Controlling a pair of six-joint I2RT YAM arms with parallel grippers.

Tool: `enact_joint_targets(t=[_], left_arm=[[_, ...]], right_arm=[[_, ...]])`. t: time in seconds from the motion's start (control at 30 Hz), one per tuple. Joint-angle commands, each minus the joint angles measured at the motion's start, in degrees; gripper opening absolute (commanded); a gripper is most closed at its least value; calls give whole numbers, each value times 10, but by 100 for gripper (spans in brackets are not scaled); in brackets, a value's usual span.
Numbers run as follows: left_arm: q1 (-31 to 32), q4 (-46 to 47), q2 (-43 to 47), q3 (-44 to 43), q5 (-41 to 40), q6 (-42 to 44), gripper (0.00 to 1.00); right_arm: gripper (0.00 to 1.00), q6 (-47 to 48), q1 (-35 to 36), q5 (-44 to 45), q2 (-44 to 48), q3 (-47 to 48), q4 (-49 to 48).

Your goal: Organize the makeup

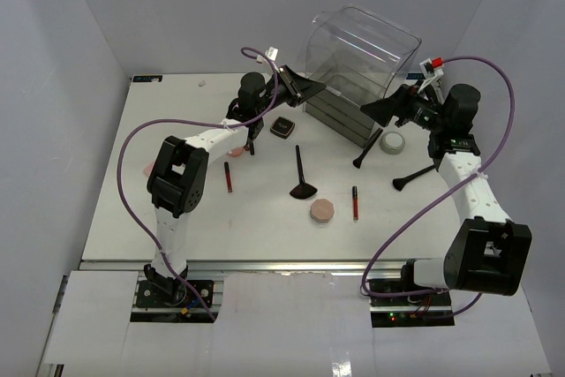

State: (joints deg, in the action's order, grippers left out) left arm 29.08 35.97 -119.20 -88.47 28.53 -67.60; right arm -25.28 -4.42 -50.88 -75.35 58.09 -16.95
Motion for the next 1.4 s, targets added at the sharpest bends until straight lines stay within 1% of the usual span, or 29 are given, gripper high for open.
enact_joint_targets(t=[0.0,0.23,0.63,1.0,1.13,1.23,1.37], left_arm=[[0,17,38,-22,24,-3,0],[0,20,43,-21,26,-6,0],[0,4,48,-31,26,-3,0],[0,2,50,-34,24,-7,0],[0,-3,50,-41,24,-6,0],[0,-6,50,-44,25,-6,0],[0,-8,52,-45,25,-6,0]], right_arm=[[91,-21,1,1,-19,25,-40],[85,-37,9,-2,-48,54,-51],[79,-105,10,-18,-77,78,-106],[73,-127,11,-29,-63,58,-131],[73,-117,17,-32,-52,38,-125],[72,-91,21,-25,-51,35,-99],[69,-77,24,-23,-55,33,-89]])
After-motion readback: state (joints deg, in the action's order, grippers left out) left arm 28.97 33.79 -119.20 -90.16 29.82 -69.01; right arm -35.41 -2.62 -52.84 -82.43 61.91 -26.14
